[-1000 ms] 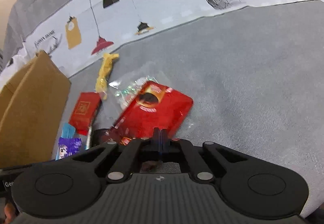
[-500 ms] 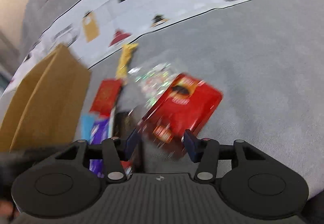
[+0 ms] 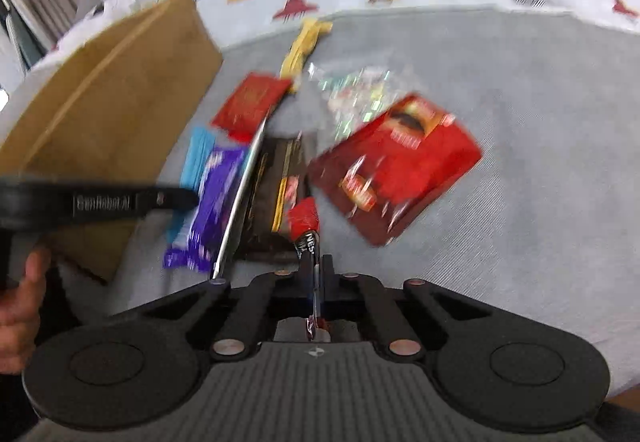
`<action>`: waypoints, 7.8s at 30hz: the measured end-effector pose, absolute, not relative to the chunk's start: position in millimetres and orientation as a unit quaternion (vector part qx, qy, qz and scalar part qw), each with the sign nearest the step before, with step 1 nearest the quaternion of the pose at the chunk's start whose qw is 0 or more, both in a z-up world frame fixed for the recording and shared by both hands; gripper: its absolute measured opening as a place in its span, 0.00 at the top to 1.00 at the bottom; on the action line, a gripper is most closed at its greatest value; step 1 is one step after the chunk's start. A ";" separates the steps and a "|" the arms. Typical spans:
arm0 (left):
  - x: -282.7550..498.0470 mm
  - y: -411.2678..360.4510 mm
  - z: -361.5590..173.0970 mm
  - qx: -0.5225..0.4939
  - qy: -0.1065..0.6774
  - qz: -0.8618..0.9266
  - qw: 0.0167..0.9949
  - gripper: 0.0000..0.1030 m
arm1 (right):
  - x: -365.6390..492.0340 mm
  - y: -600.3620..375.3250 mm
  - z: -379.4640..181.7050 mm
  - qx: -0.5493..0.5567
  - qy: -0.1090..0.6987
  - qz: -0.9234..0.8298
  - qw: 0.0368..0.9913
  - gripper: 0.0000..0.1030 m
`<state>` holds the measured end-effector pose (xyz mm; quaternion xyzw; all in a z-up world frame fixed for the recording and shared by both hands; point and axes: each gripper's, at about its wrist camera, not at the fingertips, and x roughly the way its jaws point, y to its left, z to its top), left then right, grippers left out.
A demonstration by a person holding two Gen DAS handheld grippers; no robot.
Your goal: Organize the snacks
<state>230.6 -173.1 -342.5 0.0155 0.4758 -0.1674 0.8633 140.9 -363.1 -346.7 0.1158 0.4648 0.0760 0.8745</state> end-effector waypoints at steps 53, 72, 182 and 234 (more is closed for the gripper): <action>200.9 -167.4 -271.2 0.030 0.388 -0.156 0.908 0.96 | 123.1 -375.4 -284.5 0.100 0.388 0.056 0.914 0.98; 182.7 -50.6 -166.6 0.013 0.322 -0.117 0.939 0.96 | 130.6 -218.4 -154.3 0.133 0.265 0.113 0.948 0.98; 206.0 -186.6 -331.0 0.031 0.433 -0.189 0.881 0.86 | 114.9 -379.9 -318.4 0.220 0.359 0.047 0.906 1.00; 166.1 -120.2 -189.6 0.046 0.345 -0.160 0.924 0.87 | 93.3 -285.0 -195.1 0.127 0.270 0.065 0.952 0.60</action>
